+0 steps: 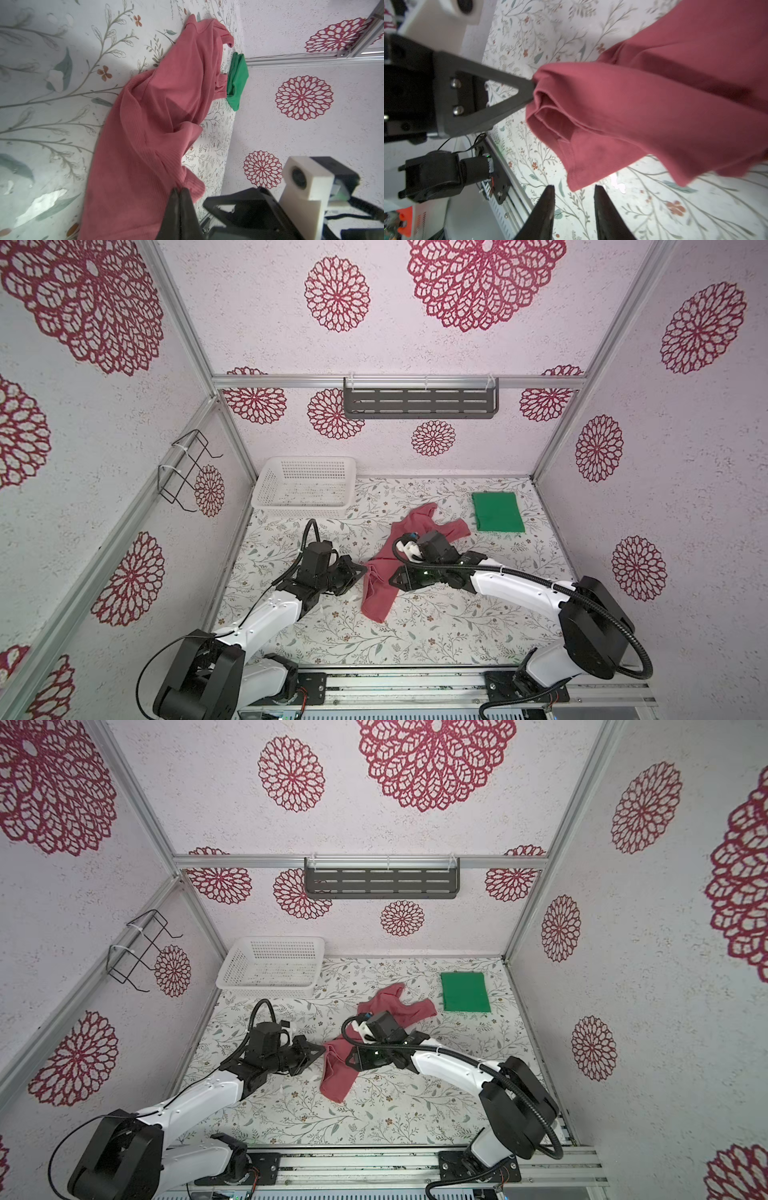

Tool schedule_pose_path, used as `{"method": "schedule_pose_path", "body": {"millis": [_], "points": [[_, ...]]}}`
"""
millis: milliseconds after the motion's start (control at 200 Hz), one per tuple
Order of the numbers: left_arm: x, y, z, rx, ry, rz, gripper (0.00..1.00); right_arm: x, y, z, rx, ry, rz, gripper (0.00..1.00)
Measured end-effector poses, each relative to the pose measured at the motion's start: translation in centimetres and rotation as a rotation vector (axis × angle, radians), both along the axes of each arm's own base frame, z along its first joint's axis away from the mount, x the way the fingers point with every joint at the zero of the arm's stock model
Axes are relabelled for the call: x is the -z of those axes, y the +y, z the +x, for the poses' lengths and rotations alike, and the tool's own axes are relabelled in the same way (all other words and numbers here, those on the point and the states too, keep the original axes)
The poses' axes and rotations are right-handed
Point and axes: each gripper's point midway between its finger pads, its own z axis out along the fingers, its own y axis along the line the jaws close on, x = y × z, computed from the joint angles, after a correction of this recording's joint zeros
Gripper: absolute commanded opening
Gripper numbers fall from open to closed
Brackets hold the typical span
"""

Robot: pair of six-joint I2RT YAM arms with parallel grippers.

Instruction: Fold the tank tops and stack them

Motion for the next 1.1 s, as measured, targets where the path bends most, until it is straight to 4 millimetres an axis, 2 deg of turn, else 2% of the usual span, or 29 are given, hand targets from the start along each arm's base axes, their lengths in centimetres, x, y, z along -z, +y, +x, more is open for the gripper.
{"method": "schedule_pose_path", "body": {"millis": [215,310,410,560,721,826,956,1021,1101], "points": [[-1.1,-0.3,0.8,0.001,-0.029,-0.059,0.00,-1.2,1.6,0.0,-0.010,-0.029,0.068,0.22],[-1.2,-0.5,0.9,0.005,-0.027,-0.075,0.00,-0.6,3.0,-0.3,-0.023,-0.036,0.082,0.19],[-1.3,-0.6,1.0,0.005,-0.025,-0.085,0.00,1.2,4.0,-0.3,-0.025,-0.030,0.062,0.22],[-1.3,-0.7,0.9,0.011,-0.024,-0.089,0.00,3.4,4.2,1.0,0.021,-0.044,0.006,0.27],[-1.3,-0.8,0.9,0.013,-0.024,-0.091,0.00,2.8,4.4,2.4,0.070,-0.092,0.007,0.31],[-1.3,-0.8,0.9,0.013,-0.024,-0.090,0.00,1.9,4.7,3.3,0.095,-0.122,0.020,0.39],[-1.3,-0.8,0.9,0.013,-0.024,-0.090,0.00,1.5,4.8,3.7,0.109,-0.137,0.019,0.39],[-1.3,-0.8,0.9,0.013,-0.024,-0.090,0.00,1.6,4.7,3.8,0.114,-0.139,0.015,0.32],[-1.3,-0.8,0.9,0.013,-0.023,-0.090,0.00,1.5,4.7,3.9,0.114,-0.146,0.013,0.05]]}}
